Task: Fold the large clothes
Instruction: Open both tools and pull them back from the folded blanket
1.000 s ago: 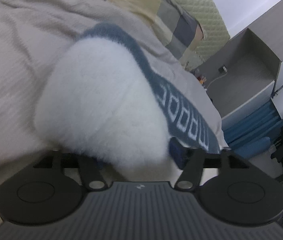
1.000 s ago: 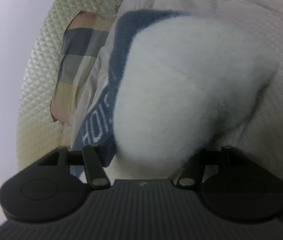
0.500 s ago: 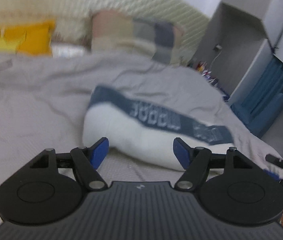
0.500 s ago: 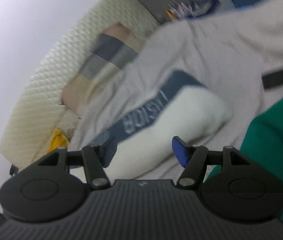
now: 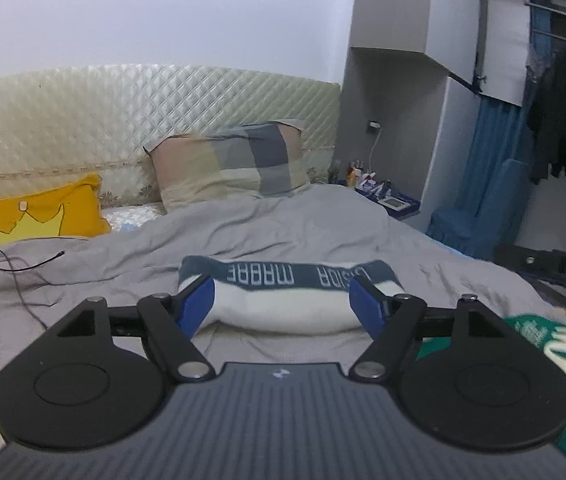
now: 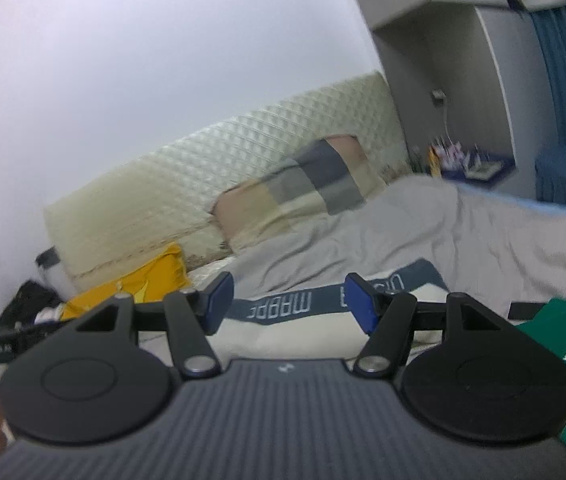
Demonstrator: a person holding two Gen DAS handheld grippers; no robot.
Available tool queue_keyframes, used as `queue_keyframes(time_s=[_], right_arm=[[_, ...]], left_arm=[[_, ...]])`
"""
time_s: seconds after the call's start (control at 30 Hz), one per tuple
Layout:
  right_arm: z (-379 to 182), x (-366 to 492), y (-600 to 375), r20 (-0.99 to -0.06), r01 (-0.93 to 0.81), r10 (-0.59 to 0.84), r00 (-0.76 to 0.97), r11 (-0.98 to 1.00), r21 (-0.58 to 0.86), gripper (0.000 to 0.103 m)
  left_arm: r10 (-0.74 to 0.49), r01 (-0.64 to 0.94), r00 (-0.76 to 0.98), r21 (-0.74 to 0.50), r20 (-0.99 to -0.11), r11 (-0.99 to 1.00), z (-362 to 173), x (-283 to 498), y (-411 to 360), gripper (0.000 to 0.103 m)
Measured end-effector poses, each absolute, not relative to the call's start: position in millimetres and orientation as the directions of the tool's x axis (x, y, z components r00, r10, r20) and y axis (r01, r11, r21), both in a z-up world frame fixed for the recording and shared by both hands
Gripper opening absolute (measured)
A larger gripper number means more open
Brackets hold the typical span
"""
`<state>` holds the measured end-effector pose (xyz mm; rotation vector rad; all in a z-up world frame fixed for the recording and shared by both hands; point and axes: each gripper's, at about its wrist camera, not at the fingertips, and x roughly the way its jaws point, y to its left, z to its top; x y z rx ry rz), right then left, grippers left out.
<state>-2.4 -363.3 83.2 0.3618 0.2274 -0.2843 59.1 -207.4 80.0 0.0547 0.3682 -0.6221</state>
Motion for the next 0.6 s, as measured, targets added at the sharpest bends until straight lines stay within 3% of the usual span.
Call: queue_keyframes(time_s=[0.3,0.6], right_arm=[[55.3,-46.9,-301.1,-0.320,0.282,-0.198,0.927,0.928,0.242,0.066],[10.5,-56.1,-261.9,-0.349,0.308,-0.232,0.908,0.934,0.180,0.066]], left_arm=[[-0.548,0.565,0.768,-0.052,-0.330,0.823,51.4,-24.7,-156.8,0.084],[-0.561,0.588,0.749,-0.035,-0.353,0.808,3.4,-49.9,-145.0,0.087]])
